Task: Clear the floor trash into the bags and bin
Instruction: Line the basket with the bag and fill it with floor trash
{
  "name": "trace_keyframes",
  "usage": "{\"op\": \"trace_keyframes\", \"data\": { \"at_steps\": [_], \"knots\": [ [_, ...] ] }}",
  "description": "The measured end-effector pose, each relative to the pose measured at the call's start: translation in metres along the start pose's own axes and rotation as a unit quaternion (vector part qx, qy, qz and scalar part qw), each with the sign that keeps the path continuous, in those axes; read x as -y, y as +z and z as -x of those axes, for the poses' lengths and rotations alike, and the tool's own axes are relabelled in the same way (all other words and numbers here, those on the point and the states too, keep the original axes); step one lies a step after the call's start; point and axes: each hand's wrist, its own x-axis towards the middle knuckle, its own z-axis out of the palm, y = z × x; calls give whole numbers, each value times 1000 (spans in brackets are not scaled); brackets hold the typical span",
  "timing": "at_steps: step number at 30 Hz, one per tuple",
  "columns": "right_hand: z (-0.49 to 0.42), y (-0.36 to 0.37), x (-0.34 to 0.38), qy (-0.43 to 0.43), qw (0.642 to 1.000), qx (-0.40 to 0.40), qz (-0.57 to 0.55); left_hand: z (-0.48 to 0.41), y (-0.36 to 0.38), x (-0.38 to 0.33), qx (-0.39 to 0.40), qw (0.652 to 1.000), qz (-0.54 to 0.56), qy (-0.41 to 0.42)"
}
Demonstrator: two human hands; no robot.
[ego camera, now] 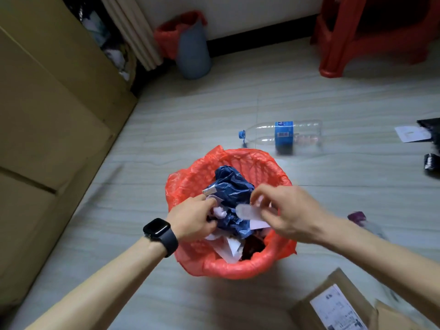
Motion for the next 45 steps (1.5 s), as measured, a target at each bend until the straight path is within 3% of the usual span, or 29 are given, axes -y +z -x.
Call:
{"op": "trace_keyframes", "data": {
  "at_steps": [3,5,13,20,24,27,30,33,38,45],
  "knots": [
    [9,13,-1,-37,992,47,108,2,-10,5,17,1000,17,6],
    [11,16,-2,-48,990,35,129,5,-21,9,0,999,38,13],
    [-9,-6,-10,-30,997,-67,3,-10,-74,-11,-60,996,31,57],
    [-28,-45,-49,74,979,-179,-59,-87,-105,-92,-141,959,167,178],
    [-6,-77,-93,191,958,-208,-58,-130,-93,-159,-121,948,165,243],
    [38,-104,-135,311,927,-202,-58,-155,-85,-206,-86,954,115,262],
    [99,-125,-172,442,885,-143,-18,-164,-78,-246,-31,957,70,279],
    [172,-154,-195,563,821,-85,29,-173,-80,-296,2,947,22,320],
    [285,-196,-216,658,745,-21,112,-179,-69,-396,24,931,2,364],
    [406,-207,-293,729,673,-52,110,-176,-5,-537,59,908,-33,412]
  ]
}}
